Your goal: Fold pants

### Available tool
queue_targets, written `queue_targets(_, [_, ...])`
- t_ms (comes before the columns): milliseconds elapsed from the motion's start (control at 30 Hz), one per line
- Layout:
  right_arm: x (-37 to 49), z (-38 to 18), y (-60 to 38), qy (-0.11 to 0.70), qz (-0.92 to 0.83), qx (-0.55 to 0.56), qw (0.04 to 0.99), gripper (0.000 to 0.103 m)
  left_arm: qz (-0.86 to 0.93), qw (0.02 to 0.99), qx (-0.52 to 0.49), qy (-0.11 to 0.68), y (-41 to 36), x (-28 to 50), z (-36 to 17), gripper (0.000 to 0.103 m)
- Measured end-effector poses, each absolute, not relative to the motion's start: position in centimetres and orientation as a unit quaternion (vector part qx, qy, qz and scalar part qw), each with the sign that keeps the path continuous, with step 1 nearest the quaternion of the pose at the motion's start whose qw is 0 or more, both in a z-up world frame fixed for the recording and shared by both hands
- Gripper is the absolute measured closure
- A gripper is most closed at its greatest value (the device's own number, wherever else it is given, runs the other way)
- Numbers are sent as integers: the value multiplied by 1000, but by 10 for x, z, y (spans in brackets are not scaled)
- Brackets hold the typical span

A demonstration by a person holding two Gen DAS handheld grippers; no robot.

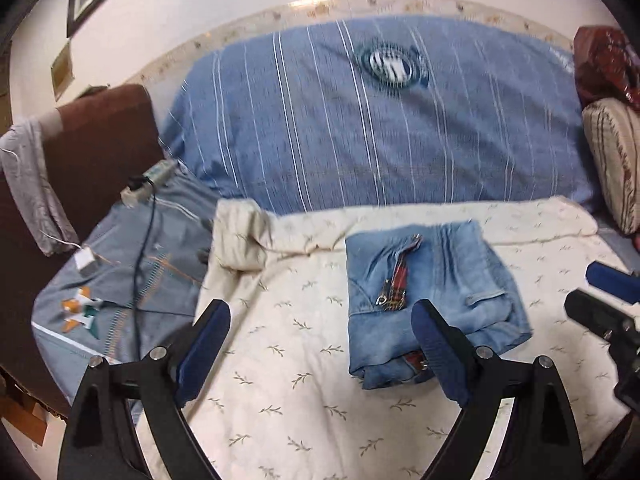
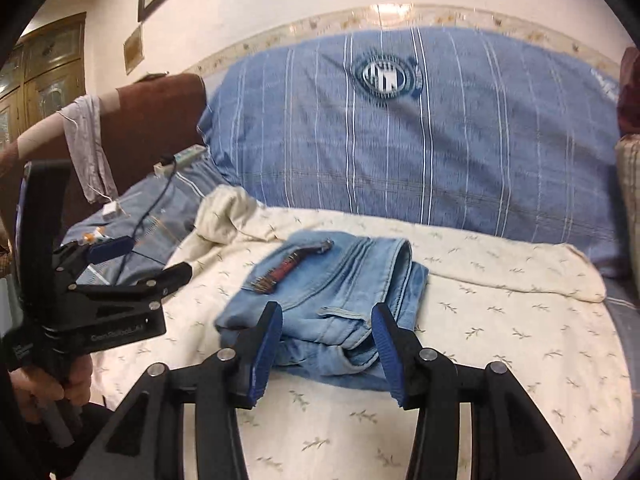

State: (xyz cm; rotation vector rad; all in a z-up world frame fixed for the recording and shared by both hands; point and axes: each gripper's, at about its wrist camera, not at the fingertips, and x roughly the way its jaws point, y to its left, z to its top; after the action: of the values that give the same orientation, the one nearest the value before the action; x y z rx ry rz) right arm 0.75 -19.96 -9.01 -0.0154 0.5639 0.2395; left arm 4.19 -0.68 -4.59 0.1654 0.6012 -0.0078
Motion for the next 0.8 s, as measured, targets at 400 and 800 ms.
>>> queue_targets(400, [-49, -53, -181, 243, 101, -6, 965, 52, -1, 964, 76, 256, 4, -16, -2, 10])
queue_targets(800, [-75, -36, -176, 224, 89, 7, 970, 51, 3, 972, 78, 222, 11, -52, 20, 2])
